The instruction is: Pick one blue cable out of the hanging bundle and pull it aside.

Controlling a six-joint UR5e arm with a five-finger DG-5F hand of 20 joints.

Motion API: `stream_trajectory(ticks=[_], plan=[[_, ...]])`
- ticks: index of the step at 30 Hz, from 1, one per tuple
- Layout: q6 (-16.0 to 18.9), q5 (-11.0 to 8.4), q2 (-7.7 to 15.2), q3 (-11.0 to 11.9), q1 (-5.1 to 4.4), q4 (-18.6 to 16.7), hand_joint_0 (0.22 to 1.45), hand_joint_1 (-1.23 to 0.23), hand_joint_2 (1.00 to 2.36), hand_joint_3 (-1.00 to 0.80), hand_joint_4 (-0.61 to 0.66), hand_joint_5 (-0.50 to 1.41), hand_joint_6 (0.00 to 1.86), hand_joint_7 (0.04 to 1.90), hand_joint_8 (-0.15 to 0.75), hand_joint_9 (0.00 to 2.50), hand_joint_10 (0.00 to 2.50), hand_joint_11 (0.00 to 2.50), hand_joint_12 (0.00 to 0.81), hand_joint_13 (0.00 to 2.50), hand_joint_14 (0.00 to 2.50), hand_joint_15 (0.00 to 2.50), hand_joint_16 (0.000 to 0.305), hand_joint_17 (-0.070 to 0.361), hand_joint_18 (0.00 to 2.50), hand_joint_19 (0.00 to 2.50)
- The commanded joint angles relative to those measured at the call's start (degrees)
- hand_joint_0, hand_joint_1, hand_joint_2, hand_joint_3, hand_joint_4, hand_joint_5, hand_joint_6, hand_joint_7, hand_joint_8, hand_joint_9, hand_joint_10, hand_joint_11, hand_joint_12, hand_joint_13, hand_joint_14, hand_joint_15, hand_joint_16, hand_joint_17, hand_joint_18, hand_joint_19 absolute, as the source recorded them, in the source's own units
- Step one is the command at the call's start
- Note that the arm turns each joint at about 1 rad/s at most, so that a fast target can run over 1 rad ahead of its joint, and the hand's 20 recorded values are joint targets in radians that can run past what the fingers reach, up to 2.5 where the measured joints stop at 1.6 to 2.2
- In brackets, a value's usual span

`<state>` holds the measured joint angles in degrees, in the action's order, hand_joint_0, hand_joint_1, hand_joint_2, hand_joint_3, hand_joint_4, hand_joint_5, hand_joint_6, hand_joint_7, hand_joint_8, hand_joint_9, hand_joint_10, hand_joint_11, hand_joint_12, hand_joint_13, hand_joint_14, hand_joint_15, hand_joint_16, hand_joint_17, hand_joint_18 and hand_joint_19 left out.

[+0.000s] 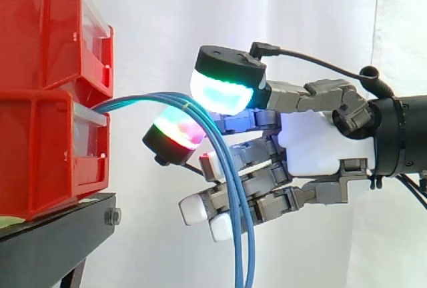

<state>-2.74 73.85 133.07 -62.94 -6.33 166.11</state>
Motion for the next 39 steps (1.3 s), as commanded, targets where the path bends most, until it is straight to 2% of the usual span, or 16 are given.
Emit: stream_trajectory(ticks=[1, 6, 8, 14, 21, 27, 29, 32, 36, 38, 39], plan=[[0.02, -0.03, 0.0, 0.01, 0.0, 0.0, 0.52, -0.71, 1.0, -0.49, 0.03, -0.2, 0.91, 0.78, 0.279, 1.0, 0.02, 0.79, 0.372, 0.76, 0.02, 0.52, 0.047, 0.107, 0.67, 0.55], [-0.07, 0.06, 0.0, 0.01, 0.0, 0.0, 0.47, -0.58, 1.0, -0.5, 0.06, -0.2, 0.91, 0.77, 0.307, 0.99, 0.02, 0.79, 0.398, 0.74, 0.02, 0.52, 0.054, 0.121, 0.65, 0.56], [-0.07, 0.06, 0.0, 0.01, 0.0, 0.0, 0.47, -0.58, 1.0, -0.5, 0.06, -0.2, 0.91, 0.77, 0.309, 0.99, 0.02, 0.77, 0.401, 0.74, 0.02, 0.52, 0.054, 0.122, 0.65, 0.56], [0.02, 0.06, -0.09, 0.01, 0.0, 0.0, 0.57, -0.76, 1.0, -0.46, 0.02, -0.19, 0.91, 0.8, 0.274, 1.02, 0.02, 0.8, 0.359, 0.75, 0.02, 0.52, 0.047, 0.106, 0.65, 0.57], [0.1, 0.06, -0.09, 0.01, 0.0, 0.09, 0.66, -0.84, 1.01, -0.38, -0.04, -0.18, 0.92, 0.8, 0.26, 1.04, 0.02, 0.8, 0.341, 0.79, 0.02, 0.52, 0.044, 0.1, 0.69, 0.54], [0.1, -0.03, 0.0, 0.01, 0.0, 0.0, 0.77, -0.91, 1.0, -0.5, -0.13, -0.19, 0.93, 0.85, 0.231, 1.06, 0.02, 0.81, 0.332, 0.83, 0.02, 0.52, 0.042, 0.094, 0.76, 0.53], [0.1, -0.03, 0.0, 0.01, 0.0, 0.0, 0.79, -0.9, 1.0, -0.5, -0.14, -0.19, 0.94, 0.81, 0.212, 1.06, 0.02, 0.81, 0.33, 0.84, 0.02, 0.52, 0.041, 0.091, 0.77, 0.53], [0.1, 0.06, -0.09, 0.01, 0.0, 0.0, 0.74, -0.92, 1.0, -0.5, -0.1, -0.19, 0.94, 0.74, 0.2, 1.07, 0.02, 0.8, 0.32, 0.85, 0.02, 0.52, 0.039, 0.087, 0.78, 0.52], [0.1, 0.06, 0.0, 0.01, 0.0, 0.0, 0.54, -1.01, 1.0, -0.5, -0.08, -0.2, 0.95, 0.71, 0.191, 1.05, 0.01, 0.81, 0.32, 0.85, 0.02, 0.54, 0.039, 0.087, 0.77, 0.53], [0.1, 0.06, 0.0, 0.01, 0.0, 0.0, 0.5, -0.99, 1.0, -0.5, -0.07, -0.2, 0.95, 0.69, 0.194, 1.05, 0.01, 0.8, 0.332, 0.85, 0.02, 0.55, 0.041, 0.092, 0.76, 0.53], [0.1, 0.06, 0.0, 0.01, 0.09, 0.0, 0.48, -0.9, 1.0, -0.5, -0.06, -0.2, 0.95, 0.66, 0.202, 1.05, 0.01, 0.8, 0.345, 0.85, 0.02, 0.55, 0.042, 0.095, 0.77, 0.53]])
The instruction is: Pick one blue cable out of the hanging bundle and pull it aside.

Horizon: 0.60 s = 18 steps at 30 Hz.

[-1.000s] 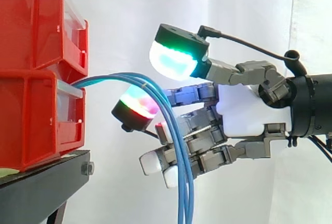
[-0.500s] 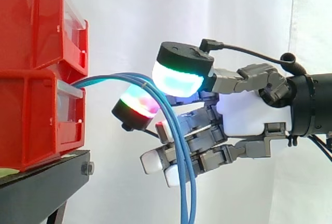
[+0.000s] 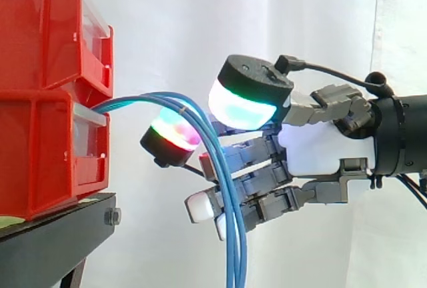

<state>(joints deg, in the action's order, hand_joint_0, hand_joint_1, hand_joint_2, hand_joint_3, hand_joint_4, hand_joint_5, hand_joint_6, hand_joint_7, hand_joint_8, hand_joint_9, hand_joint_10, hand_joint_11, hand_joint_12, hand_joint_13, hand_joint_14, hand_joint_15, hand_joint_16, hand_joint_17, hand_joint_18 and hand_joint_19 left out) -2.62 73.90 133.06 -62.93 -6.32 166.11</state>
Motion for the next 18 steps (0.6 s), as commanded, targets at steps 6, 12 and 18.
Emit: stream_trajectory(ticks=[6, 12, 18], plan=[[-0.01, 0.02, -0.08, 0.0, -0.01, -0.18, 0.48, -0.53, 1.0, -0.5, -0.12, -0.18, 0.92, 0.71, 0.209, 1.12, 0.01, 0.8, 0.357, 0.87, 0.02, 0.57, 0.046, 0.102, 0.75, 0.57], [0.08, 0.37, -0.08, 0.0, 0.08, -0.09, 0.52, -0.57, 1.0, -0.5, -0.11, -0.17, 0.91, 0.77, 0.208, 1.15, 0.01, 0.81, 0.347, 0.88, 0.02, 0.59, 0.043, 0.097, 0.73, 0.61], [-0.01, 1.16, 0.01, 0.0, 0.08, 0.0, 0.54, -0.68, 1.0, -0.47, -0.08, -0.17, 0.91, 0.79, 0.211, 1.13, 0.02, 0.83, 0.343, 0.87, 0.02, 0.6, 0.043, 0.097, 0.73, 0.62]])
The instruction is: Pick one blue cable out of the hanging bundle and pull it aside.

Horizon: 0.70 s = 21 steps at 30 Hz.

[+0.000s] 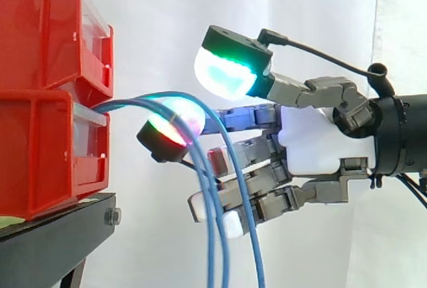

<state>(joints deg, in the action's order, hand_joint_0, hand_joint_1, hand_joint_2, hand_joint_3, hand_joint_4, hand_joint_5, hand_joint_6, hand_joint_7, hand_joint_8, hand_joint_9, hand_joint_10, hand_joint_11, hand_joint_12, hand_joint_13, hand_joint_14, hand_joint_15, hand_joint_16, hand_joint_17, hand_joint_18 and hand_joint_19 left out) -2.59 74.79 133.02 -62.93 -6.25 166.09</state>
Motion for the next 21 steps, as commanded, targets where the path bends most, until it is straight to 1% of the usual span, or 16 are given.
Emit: stream_trajectory(ticks=[1, 5, 11, 12, 13, 16, 19, 21], plan=[[-0.14, 0.36, 0.04, 0.0, 0.01, 0.03, 0.54, -0.7, 1.0, -0.48, -0.08, -0.17, 0.91, 0.79, 0.212, 1.14, 0.02, 0.83, 0.343, 0.87, 0.02, 0.6, 0.043, 0.097, 0.73, 0.62], [-0.14, 0.54, 0.04, 0.0, 0.01, 0.12, 0.56, -0.72, 1.0, -0.48, -0.08, -0.17, 0.91, 0.79, 0.22, 1.14, 0.02, 0.83, 0.337, 0.87, 0.02, 0.6, 0.043, 0.096, 0.73, 0.63], [-0.22, 0.54, -0.04, 0.0, 0.01, 0.12, 0.6, -0.74, 1.01, -0.41, -0.1, -0.16, 0.92, 0.82, 0.219, 1.15, 0.02, 0.84, 0.334, 0.88, 0.02, 0.61, 0.041, 0.093, 0.74, 0.63], [-0.14, 0.54, -0.04, 0.0, 0.01, 0.12, 0.61, -0.76, 1.01, -0.35, -0.12, -0.16, 0.92, 0.83, 0.216, 1.16, 0.02, 0.85, 0.332, 0.88, 0.02, 0.6, 0.041, 0.092, 0.74, 0.63], [-0.22, 0.71, -0.04, 0.0, 0.01, 0.12, 0.61, -0.77, 1.01, -0.32, -0.13, -0.16, 0.92, 0.84, 0.212, 1.16, 0.02, 0.86, 0.331, 0.88, 0.02, 0.61, 0.041, 0.092, 0.74, 0.63], [-0.22, 1.06, -0.04, 0.0, 0.01, 0.12, 0.6, -0.77, 1.02, -0.21, -0.16, -0.15, 0.94, 0.85, 0.213, 1.2, 0.02, 0.85, 0.328, 0.89, 0.02, 0.62, 0.041, 0.092, 0.74, 0.64], [-0.31, 1.42, -0.04, 0.0, 0.01, 0.03, 0.58, -0.76, 1.02, -0.14, -0.17, -0.14, 0.95, 0.87, 0.21, 1.22, 0.02, 0.85, 0.333, 0.9, 0.02, 0.63, 0.042, 0.094, 0.75, 0.63], [-0.4, 1.42, -0.04, 0.0, -0.08, 0.03, 0.59, -0.76, 1.02, -0.12, -0.17, -0.14, 0.95, 0.86, 0.222, 1.23, 0.02, 0.85, 0.345, 0.91, 0.02, 0.62, 0.045, 0.1, 0.77, 0.62]])
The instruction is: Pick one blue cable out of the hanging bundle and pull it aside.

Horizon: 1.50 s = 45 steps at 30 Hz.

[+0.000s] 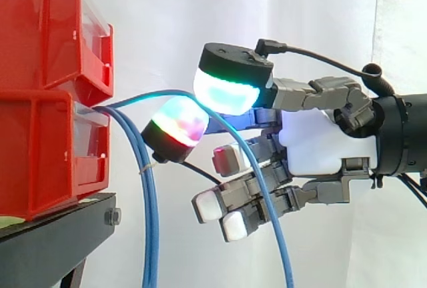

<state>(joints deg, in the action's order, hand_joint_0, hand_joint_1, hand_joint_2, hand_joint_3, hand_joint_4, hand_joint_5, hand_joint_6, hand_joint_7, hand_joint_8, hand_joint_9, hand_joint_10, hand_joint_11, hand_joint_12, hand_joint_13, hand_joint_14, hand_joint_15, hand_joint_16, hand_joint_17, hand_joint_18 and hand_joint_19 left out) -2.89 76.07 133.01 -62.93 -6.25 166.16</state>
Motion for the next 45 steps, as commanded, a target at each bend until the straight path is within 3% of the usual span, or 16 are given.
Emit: stream_trajectory(ticks=[1, 9, 19, 27, 33, 40, 45], plan=[[-0.1, 0.13, 0.06, 0.0, -0.08, -0.04, 0.59, -0.76, 1.02, -0.11, -0.17, -0.13, 0.95, 0.86, 0.224, 1.24, 0.02, 0.84, 0.346, 0.91, 0.02, 0.62, 0.045, 0.101, 0.78, 0.61], [-0.1, 0.04, -0.03, 0.0, -0.16, 0.57, 0.59, -0.77, 1.02, -0.1, -0.17, -0.13, 0.95, 0.87, 0.222, 1.22, 0.02, 0.82, 0.349, 0.9, 0.02, 0.61, 0.045, 0.102, 0.76, 0.59], [-0.19, 2.15, -0.03, 0.0, -0.52, 4.79, 0.58, -0.79, 1.02, -0.05, -0.14, -0.11, 0.93, 0.91, 0.209, 0.98, 0.01, 0.39, 0.364, 0.81, 0.01, 0.39, 0.047, 0.105, 0.69, 0.46], [0.78, 2.59, -0.03, 0.0, -0.52, 5.06, 0.58, -0.81, 1.01, -0.03, -0.14, -0.1, 0.92, 0.92, 0.204, 0.86, 0.01, 0.2, 0.373, 0.75, 0.01, 0.3, 0.048, 0.107, 0.63, 0.4], [1.22, 4.53, -0.03, -0.09, -0.52, 5.23, 0.58, -0.81, 1.01, -0.03, -0.14, -0.1, 0.92, 0.94, 0.208, 0.82, 0.01, 0.19, 0.381, 0.74, 0.01, 0.31, 0.049, 0.109, 0.61, 0.39], [1.75, 5.32, -0.03, -0.09, -0.34, 5.85, 0.57, -0.81, 1.01, -0.02, -0.11, -0.1, 0.92, 0.96, 0.221, 0.88, 0.01, 0.29, 0.384, 0.76, 0.01, 0.37, 0.05, 0.112, 0.6, 0.42], [4.03, 6.28, -0.12, 0.0, -0.25, 6.9, 0.57, -0.81, 1.01, -0.02, -0.1, -0.1, 0.92, 0.96, 0.226, 0.91, 0.01, 0.34, 0.385, 0.77, 0.01, 0.4, 0.051, 0.114, 0.61, 0.43]])
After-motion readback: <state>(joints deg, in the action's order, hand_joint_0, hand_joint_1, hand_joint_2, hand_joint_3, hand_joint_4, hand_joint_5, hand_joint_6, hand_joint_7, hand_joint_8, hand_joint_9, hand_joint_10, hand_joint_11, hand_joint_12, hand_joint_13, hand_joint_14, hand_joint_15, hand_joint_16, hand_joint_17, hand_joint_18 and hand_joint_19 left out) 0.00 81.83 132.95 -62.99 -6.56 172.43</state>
